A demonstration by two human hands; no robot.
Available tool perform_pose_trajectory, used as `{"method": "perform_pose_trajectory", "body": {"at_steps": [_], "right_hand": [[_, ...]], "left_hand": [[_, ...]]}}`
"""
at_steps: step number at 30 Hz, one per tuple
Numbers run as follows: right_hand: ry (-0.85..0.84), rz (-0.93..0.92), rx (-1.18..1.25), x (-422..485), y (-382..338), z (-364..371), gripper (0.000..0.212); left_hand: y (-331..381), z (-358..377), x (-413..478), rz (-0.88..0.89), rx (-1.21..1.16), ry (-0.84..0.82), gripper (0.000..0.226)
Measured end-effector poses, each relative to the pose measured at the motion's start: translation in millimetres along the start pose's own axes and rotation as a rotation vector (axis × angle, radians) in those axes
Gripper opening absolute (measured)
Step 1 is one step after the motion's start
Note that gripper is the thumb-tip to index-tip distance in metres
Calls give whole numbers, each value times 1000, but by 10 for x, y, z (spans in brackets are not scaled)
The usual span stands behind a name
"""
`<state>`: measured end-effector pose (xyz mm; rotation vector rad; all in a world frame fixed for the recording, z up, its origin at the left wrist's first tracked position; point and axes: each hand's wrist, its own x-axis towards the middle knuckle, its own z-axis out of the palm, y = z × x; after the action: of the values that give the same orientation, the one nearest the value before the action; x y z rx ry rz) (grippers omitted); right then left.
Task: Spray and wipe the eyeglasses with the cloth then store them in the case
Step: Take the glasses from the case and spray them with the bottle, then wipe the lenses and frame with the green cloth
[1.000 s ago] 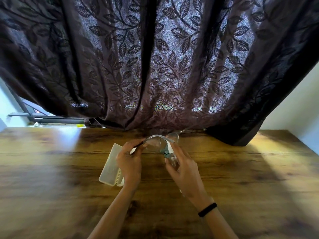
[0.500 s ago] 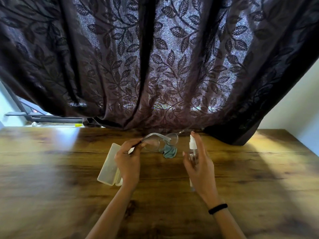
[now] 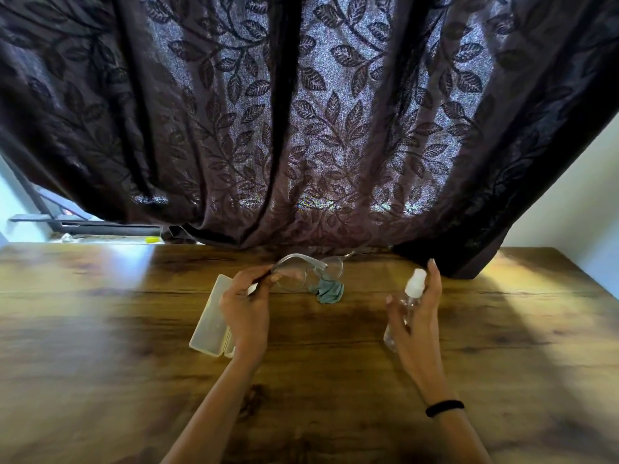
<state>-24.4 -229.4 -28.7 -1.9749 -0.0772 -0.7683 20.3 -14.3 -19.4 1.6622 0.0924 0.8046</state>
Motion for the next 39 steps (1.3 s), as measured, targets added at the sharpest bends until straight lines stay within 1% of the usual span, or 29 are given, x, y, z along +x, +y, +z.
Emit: {"method": "perform_pose_trajectory", "body": {"at_steps": [3, 8, 11, 16, 18, 20, 22, 24, 27, 30, 32, 34, 37, 39], "right_hand": [[0, 49, -10, -11, 129, -77, 63], [-29, 138, 1, -65, 276, -101, 57], [-21, 165, 15, -80, 309, -85, 60], [17, 180, 22, -54, 273, -100, 71], [68, 134, -14, -48, 214, -106, 72], [170, 37, -106, -28, 115, -103, 67], [275, -94, -168, 5, -24, -83, 57], [295, -231, -186, 36, -149, -33, 45], [198, -380, -248, 43, -232, 116, 32], [25, -424, -363, 3, -167, 337, 24], [-158, -355, -422, 2, -58, 478, 24], [-288, -231, -417, 52, 72, 586, 23], [-351, -53, -435, 186, 236, 721, 23], [-369, -26, -496, 276, 302, 793, 23]], "left_hand": [[3, 2, 9, -11, 6, 4, 18], [32, 28, 9, 1, 12, -13, 21], [40, 35, 9, -23, 0, -18, 23], [31, 19, 20, -22, 6, -28, 19], [23, 8, 26, -26, 9, -32, 17], [18, 4, 30, -31, 1, -34, 18], [14, 6, 41, -35, -14, -32, 19], [3, 8, 60, -44, -26, -28, 20], [-32, 9, 87, -51, -46, -17, 23], [-77, 2, 99, -42, -36, -9, 24], [-110, -6, 110, -50, -24, -2, 24], [-136, -22, 115, -58, -10, -5, 24], [-163, -52, 129, -67, 10, -2, 24], [-171, -66, 138, -65, 16, 4, 24]]}}
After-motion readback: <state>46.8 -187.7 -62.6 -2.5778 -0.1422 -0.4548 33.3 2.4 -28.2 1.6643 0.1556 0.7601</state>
